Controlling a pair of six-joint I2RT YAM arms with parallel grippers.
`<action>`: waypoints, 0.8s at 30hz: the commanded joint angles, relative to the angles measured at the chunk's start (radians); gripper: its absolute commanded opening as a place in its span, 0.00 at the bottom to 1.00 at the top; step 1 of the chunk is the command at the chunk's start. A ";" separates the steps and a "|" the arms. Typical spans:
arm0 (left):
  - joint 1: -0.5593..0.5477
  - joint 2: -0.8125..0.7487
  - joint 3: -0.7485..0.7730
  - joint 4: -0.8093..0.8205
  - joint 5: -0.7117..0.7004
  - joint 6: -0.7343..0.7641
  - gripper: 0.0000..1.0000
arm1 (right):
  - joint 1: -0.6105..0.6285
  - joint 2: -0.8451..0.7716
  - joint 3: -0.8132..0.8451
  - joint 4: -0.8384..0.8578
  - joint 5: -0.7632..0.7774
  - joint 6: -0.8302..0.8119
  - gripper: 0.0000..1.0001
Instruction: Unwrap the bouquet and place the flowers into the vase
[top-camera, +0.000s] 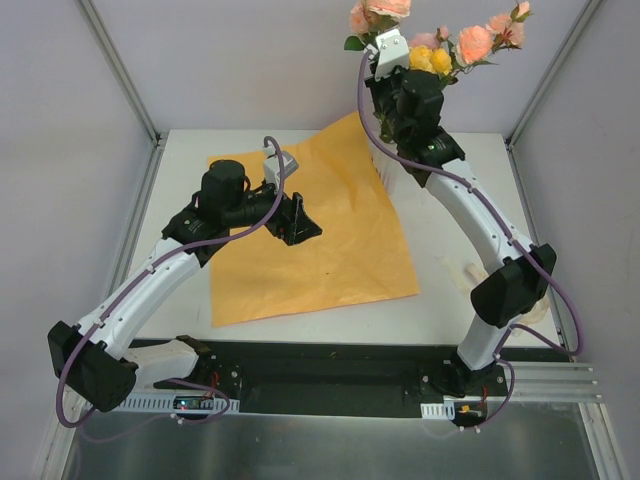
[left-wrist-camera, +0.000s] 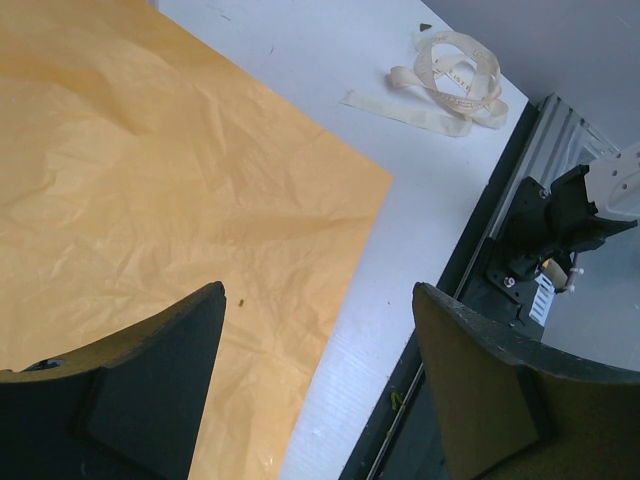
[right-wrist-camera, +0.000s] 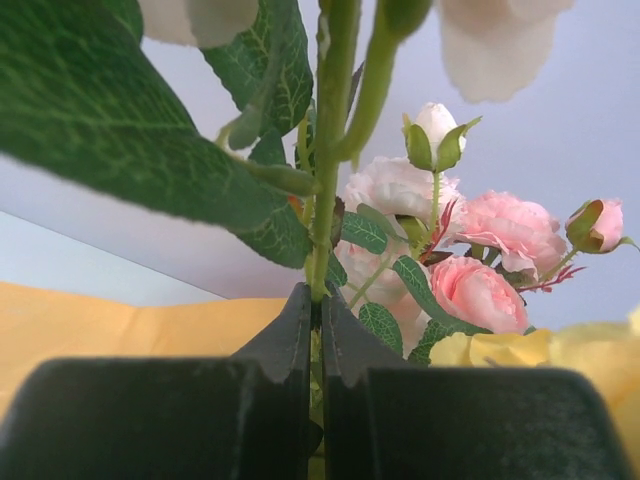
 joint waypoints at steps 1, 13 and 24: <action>-0.007 0.000 0.043 0.016 0.023 -0.011 0.75 | -0.005 -0.020 0.067 0.007 0.000 0.043 0.00; -0.007 -0.003 0.043 0.014 0.033 -0.014 0.74 | -0.010 -0.030 0.001 -0.002 0.021 0.054 0.00; -0.007 0.001 0.046 0.014 0.042 -0.020 0.74 | -0.036 -0.015 -0.099 0.036 0.086 0.074 0.00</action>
